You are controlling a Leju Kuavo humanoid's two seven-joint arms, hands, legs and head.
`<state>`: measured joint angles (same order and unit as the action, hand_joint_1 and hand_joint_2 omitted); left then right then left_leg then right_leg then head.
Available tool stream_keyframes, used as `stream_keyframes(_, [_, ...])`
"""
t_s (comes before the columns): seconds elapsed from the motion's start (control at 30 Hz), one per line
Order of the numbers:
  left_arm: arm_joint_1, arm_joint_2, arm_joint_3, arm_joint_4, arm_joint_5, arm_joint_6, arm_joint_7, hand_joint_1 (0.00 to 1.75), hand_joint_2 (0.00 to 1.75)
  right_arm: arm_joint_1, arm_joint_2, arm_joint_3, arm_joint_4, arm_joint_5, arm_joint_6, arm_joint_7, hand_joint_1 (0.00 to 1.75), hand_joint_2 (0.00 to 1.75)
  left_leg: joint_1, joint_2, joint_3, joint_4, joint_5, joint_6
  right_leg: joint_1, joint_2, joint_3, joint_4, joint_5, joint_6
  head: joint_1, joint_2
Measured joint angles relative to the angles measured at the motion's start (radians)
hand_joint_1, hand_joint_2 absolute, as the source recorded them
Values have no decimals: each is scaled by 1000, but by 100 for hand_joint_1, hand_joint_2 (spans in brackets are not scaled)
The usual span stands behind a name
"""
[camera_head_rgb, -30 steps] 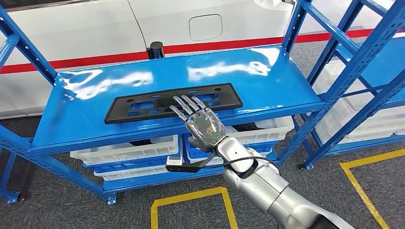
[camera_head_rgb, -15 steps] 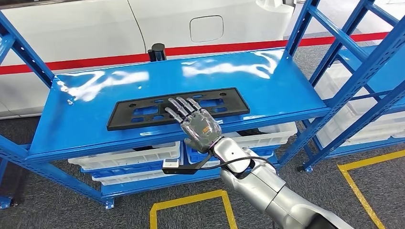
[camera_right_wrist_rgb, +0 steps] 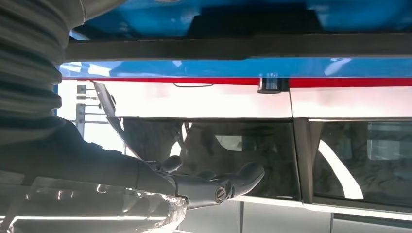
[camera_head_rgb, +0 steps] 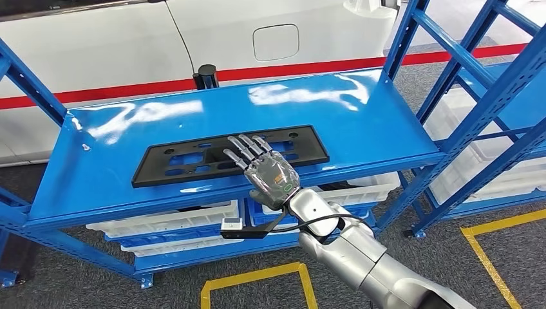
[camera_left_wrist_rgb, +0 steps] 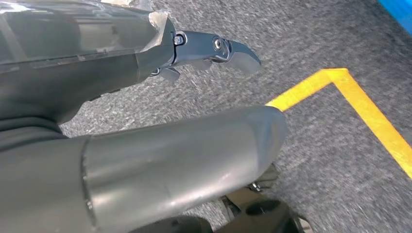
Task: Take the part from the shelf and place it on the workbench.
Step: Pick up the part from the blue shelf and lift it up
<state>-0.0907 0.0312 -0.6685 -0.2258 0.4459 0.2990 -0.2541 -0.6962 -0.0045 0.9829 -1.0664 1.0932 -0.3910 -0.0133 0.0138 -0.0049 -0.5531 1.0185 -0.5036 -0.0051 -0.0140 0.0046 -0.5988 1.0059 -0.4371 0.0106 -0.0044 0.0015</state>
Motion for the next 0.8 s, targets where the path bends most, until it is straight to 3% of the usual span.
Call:
stream_keyframes(0.07, [0, 0, 0, 0, 0, 0, 0, 0, 0, 0, 2, 1, -1, -1, 0, 0, 0, 175, 3, 1, -50, 102, -49, -9, -4, 0, 9, -2, -5, -13, -4, 0])
stream_keyframes(0.13, [1, 0, 0, 0, 0, 1, 0, 0, 0, 2, 3, 3, -1, -3, 0, 0, 0, 175, 5, 1, -130, 240, -98, -15, -2, 0, 14, -1, -10, -21, -6, 0])
stream_keyframes(0.17, [3, 0, 0, 0, 1, 2, 0, 0, 0, 4, 3, 4, -1, -3, 0, 0, 0, 175, 5, 1, -157, 274, -98, -16, -1, 1, 16, -1, -12, -22, -6, 0])
stream_keyframes(0.2, [4, 0, 0, 0, 2, 3, 0, 0, 0, 5, 3, 5, -1, -4, 0, 0, 0, 175, 6, 2, -165, 269, -77, -15, 0, 2, 20, -1, -15, -23, -6, 0])
stream_keyframes(0.27, [5, 1, 0, 0, 3, 5, 0, 0, 0, 7, 4, 6, -1, -5, 0, 1, 0, 175, 6, 2, -122, 149, 7, -10, 1, 4, 30, -1, -22, -19, -6, 0])
stream_keyframes(0.33, [4, 2, 0, 0, 3, 6, 0, 0, 0, 6, 5, 6, -1, -6, 0, 1, 0, 175, 3, 2, -67, 27, 58, -3, 7, 6, 36, -1, -29, -12, -6, 0])
stream_keyframes(0.37, [4, 2, 0, 0, 3, 6, 0, 0, 0, 6, 6, 6, -1, -7, 0, 1, 0, 175, 1, 1, -53, 0, 64, 1, 9, 7, 36, -1, -32, -7, -5, 0])
stream_keyframes(0.5, [4, 0, 0, 0, 3, 6, -1, 0, 0, 5, 6, 6, -3, -7, 0, 2, 0, 175, -2, 1, -40, -17, 64, 25, 11, 6, 30, 12, -44, 14, -3, 0])
stream_keyframes(0.57, [4, 0, 0, 0, 4, 6, -1, 0, 0, 4, 6, 6, -5, -7, 0, 3, 0, 175, 2, 2, -32, -24, 65, 36, 11, 5, -17, 101, -81, 13, 0, 0])
stream_keyframes(0.63, [4, 1, 0, 0, 4, 6, 0, 0, 0, 8, 4, 6, -5, -8, 0, 3, 0, 175, 1, 2, -31, -23, 61, 42, 10, 5, -94, 235, -123, 10, 3, 0])
stream_keyframes(0.67, [4, 0, 0, 0, 4, 6, 0, 0, 0, 11, 3, 7, -5, -8, 0, 3, 0, 175, 1, 1, -30, -23, 60, 43, 9, 4, -122, 276, -129, 13, 3, 0])
stream_keyframes(0.7, [5, 0, 0, 0, 4, 6, 0, 0, 0, 13, 1, 7, -5, -8, 0, 3, 0, 175, 1, 0, -29, -23, 57, 42, 7, 4, -134, 283, -121, 21, 3, 0])
stream_keyframes(0.73, [5, -1, 0, 0, 5, 6, 0, 0, 0, 14, 0, 8, -5, -8, 0, 3, 0, 175, 1, -1, -26, -22, 55, 41, 5, 4, -123, 246, -97, 30, 3, 0])
stream_keyframes(0.8, [5, -2, 0, 0, 6, 6, 0, 0, 0, 13, 0, 8, -5, -8, 0, 3, 0, 175, 1, -3, -18, -20, 47, 34, -1, -1, -60, 103, -33, 46, 3, 0])
